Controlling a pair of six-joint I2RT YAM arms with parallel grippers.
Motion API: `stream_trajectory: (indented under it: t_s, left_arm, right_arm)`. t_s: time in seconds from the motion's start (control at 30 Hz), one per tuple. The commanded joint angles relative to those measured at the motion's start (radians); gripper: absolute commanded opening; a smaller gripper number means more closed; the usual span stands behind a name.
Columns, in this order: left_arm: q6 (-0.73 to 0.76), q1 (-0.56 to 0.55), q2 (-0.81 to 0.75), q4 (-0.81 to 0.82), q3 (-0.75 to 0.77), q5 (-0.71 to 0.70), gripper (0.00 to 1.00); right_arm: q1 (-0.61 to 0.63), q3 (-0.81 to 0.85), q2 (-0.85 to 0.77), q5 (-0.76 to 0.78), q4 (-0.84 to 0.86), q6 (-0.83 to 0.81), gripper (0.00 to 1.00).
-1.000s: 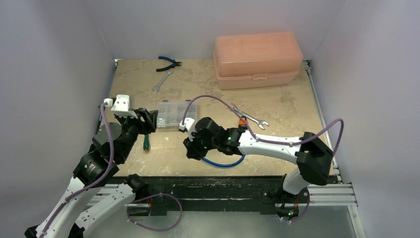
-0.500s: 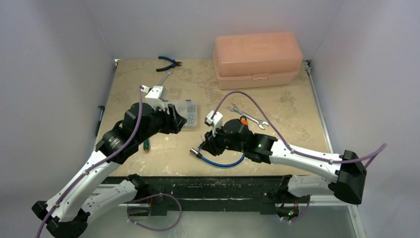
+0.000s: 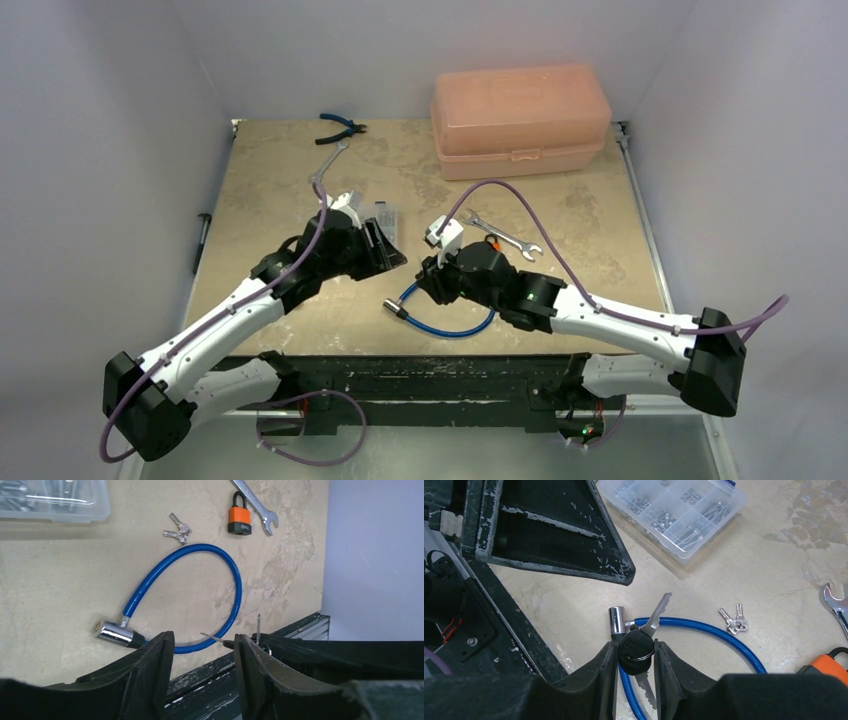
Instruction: Unlock with the key
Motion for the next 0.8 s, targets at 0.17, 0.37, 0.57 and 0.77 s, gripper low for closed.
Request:
stream_trajectory:
  t_s: [0.17,0.37,0.57,0.77]
  left_arm:
    - [-0.085,0.006,0.055,0.232,-0.023,0.110,0.49]
    - [-0.090,0.006,0.076,0.268,-0.041,0.120,0.47]
    - [-0.123,0.006,0.115,0.354,-0.062,0.143,0.44]
    - [-0.136,0.005,0.153,0.394,-0.064,0.157,0.39]
  right_arm:
    - [0.006,0.014,0.022,0.042,0.042,-0.033,0.00]
    - [0.006,0.022,0.032,0.040,0.047,-0.033,0.00]
    - [0.006,0.028,0.040,0.038,0.051,-0.035,0.00]
    - [0.006,0.032,0.041,0.038,0.053,-0.035,0.00]
